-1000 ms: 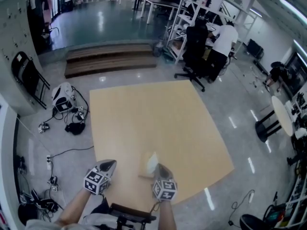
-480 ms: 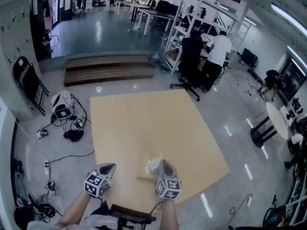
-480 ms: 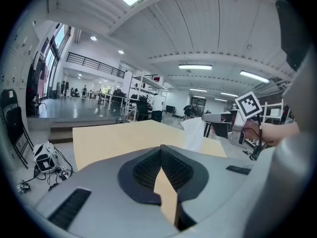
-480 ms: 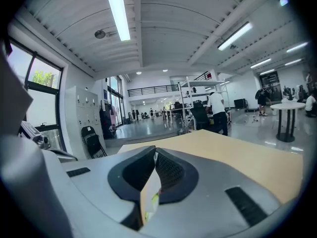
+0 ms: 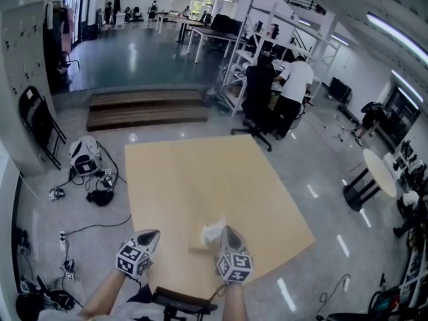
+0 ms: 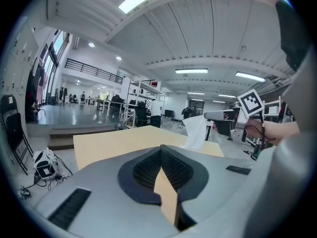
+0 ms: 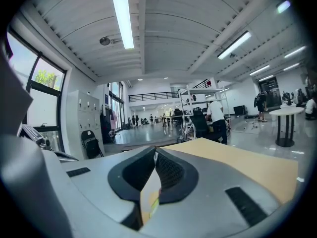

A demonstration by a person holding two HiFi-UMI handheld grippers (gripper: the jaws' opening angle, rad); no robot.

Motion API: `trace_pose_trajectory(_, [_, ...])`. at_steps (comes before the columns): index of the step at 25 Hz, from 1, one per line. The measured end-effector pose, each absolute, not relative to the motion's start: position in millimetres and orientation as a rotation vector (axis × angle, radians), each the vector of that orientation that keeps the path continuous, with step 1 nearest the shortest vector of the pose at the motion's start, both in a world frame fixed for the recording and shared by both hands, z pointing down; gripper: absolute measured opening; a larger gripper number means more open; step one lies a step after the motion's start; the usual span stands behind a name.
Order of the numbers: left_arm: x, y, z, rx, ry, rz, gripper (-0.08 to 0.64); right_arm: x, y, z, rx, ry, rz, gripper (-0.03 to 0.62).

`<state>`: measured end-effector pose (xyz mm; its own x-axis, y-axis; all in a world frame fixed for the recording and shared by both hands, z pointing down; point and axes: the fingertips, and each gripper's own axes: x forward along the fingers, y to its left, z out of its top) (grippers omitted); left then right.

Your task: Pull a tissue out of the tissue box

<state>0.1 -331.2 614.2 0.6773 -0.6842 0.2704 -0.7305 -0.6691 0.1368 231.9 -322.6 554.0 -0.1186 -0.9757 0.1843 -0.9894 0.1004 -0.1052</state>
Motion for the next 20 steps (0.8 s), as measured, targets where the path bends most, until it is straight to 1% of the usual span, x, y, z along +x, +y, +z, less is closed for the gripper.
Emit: trace_pose_trajectory(20, [-8,-324,600,2.689,-1.182,0.224,0.006,222,-241,541,2.108,-2.331,0.297,0.008])
